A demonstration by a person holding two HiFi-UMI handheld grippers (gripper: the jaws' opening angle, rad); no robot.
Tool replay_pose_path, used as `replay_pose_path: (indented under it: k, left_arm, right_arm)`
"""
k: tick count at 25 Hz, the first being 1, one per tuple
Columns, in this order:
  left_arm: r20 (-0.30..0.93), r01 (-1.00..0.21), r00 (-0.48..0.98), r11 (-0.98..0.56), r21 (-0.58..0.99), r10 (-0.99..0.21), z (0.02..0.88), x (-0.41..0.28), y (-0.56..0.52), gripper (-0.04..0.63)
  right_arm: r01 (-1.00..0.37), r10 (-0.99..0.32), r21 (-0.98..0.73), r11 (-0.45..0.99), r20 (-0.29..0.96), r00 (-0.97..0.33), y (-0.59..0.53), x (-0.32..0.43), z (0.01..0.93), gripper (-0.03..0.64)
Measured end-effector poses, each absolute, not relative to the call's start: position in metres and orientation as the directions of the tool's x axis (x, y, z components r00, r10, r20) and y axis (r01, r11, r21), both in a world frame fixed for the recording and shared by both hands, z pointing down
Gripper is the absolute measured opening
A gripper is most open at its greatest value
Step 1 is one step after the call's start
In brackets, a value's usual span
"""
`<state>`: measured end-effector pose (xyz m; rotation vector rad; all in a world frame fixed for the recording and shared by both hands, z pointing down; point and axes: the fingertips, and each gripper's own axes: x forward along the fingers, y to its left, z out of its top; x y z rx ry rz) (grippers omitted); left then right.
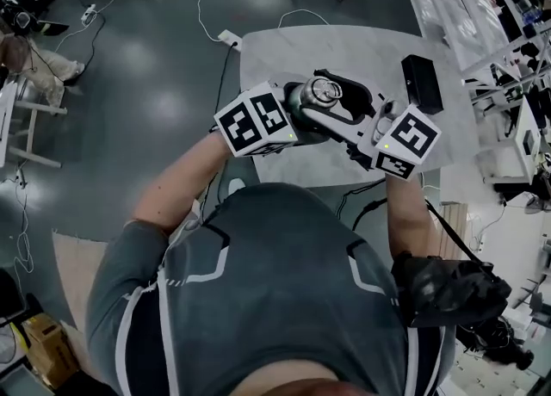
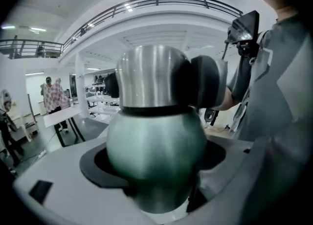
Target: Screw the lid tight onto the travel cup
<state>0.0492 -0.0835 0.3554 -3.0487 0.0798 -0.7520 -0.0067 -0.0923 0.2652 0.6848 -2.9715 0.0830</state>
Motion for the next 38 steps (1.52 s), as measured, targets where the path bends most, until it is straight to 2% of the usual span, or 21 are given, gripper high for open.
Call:
replay_pose_path:
  k: [2,3,6,10,14,17,20,25,31,35,38]
  left_arm:
    - [0.441,0.058,0.896,-0.998,0.002,0.053,0.346,0.051,-0.068,0.400]
    - [0.420,0.119,0.901,-0.993,0.010,0.112,0.338,0.051,-0.060,0.400]
    - [0.372,0.259,0.894,-0.966,0.022,0.249,0.315,0.044,-0.042,0.400]
    - [0.357,0.400,0.850,-0.915,0.041,0.388,0.305,0.037,-0.013,0.400]
    - [0.359,0.446,0.830,-0.895,0.034,0.427,0.304,0.037,0.001,0.400]
    - [0.337,0.402,0.855,-0.914,0.048,0.393,0.306,0.037,-0.005,0.400]
    - [0.346,0.291,0.893,-0.956,0.048,0.289,0.312,0.040,-0.026,0.400]
    - [0.456,0.098,0.887,-0.995,-0.021,0.078,0.337,0.044,-0.065,0.400]
    - [0.465,-0.061,0.882,-0.997,-0.039,-0.072,0.345,0.049,-0.093,0.400]
    - [0.494,-0.097,0.861,-0.992,-0.076,-0.122,0.351,0.049,-0.103,0.400]
    - [0.482,-0.057,0.872,-0.996,-0.063,-0.081,0.348,0.049,-0.099,0.400]
  right_arm:
    - [-0.295,-0.292,-0.022,0.955,0.089,-0.952,-0.077,-0.005,0.256,0.281]
    - [-0.208,-0.207,-0.018,0.978,0.074,-0.976,-0.069,-0.004,0.249,0.305]
    - [-0.009,-0.009,-0.001,1.000,0.014,-1.000,-0.052,-0.006,0.228,0.314]
    - [0.135,0.135,0.022,0.991,-0.016,-0.991,-0.035,-0.011,0.214,0.314]
    - [0.222,0.222,0.009,0.975,0.020,-0.975,-0.018,-0.013,0.220,0.291]
    - [0.159,0.159,0.025,0.987,-0.007,-0.987,-0.024,-0.017,0.221,0.275]
    - [0.023,0.025,0.042,0.999,-0.045,-0.999,-0.043,-0.019,0.220,0.275]
    - [-0.221,-0.222,0.044,0.974,0.012,-0.975,-0.072,-0.010,0.240,0.273]
    - [-0.453,-0.452,-0.013,0.892,0.029,-0.891,-0.098,-0.002,0.249,0.273]
    - [-0.512,-0.510,-0.039,0.858,0.054,-0.858,-0.105,0.001,0.254,0.275]
    - [-0.462,-0.462,0.000,0.887,0.061,-0.885,-0.100,0.000,0.251,0.275]
